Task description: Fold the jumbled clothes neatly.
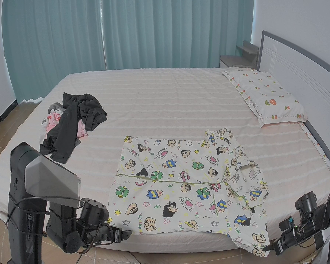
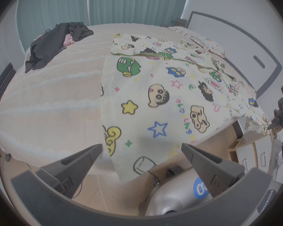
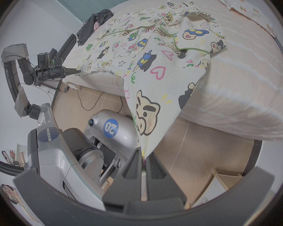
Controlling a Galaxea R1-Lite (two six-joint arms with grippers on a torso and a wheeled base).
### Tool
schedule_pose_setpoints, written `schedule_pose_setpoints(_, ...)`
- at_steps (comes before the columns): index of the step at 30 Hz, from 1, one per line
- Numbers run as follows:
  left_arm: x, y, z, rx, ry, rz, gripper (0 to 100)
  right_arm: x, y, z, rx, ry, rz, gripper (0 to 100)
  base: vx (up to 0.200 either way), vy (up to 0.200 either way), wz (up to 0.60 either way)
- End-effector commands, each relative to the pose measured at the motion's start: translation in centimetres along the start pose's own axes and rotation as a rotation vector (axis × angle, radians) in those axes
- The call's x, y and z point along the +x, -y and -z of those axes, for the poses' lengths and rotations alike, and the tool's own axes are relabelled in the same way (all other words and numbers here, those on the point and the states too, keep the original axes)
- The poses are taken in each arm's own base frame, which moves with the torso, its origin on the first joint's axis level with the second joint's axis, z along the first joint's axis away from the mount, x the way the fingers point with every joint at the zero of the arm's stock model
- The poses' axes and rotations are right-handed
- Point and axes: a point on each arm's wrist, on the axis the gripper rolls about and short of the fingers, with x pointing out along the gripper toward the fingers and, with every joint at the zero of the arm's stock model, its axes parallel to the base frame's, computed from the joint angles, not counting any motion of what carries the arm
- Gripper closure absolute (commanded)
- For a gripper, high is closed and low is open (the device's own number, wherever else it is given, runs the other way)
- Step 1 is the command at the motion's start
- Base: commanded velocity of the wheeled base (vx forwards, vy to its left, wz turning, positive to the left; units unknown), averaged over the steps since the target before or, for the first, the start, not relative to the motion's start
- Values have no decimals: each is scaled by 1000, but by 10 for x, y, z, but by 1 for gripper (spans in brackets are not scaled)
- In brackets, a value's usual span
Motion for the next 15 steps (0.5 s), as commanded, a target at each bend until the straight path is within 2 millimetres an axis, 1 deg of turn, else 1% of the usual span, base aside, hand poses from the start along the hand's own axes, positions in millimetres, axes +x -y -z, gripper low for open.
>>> schedule_pose_setpoints(1, 4, 2, 3, 8, -13, -7, 0, 0, -2, 5, 6, -16, -5, 100, 0, 0, 0)
schedule_pose_setpoints(3, 4, 2, 3, 8, -10, -6, 0, 0, -2, 5, 6, -16, -5, 100, 0, 0, 0)
schedule_pose_setpoints(4, 5, 2, 2, 9, -10, -6, 100, -1, -2, 5, 6, -15, -5, 100, 0, 0, 0)
schedule_pose_setpoints(15, 6, 3, 0, 5, -8, -8, 100, -1, -2, 5, 3, -15, -6, 100, 0, 0, 0)
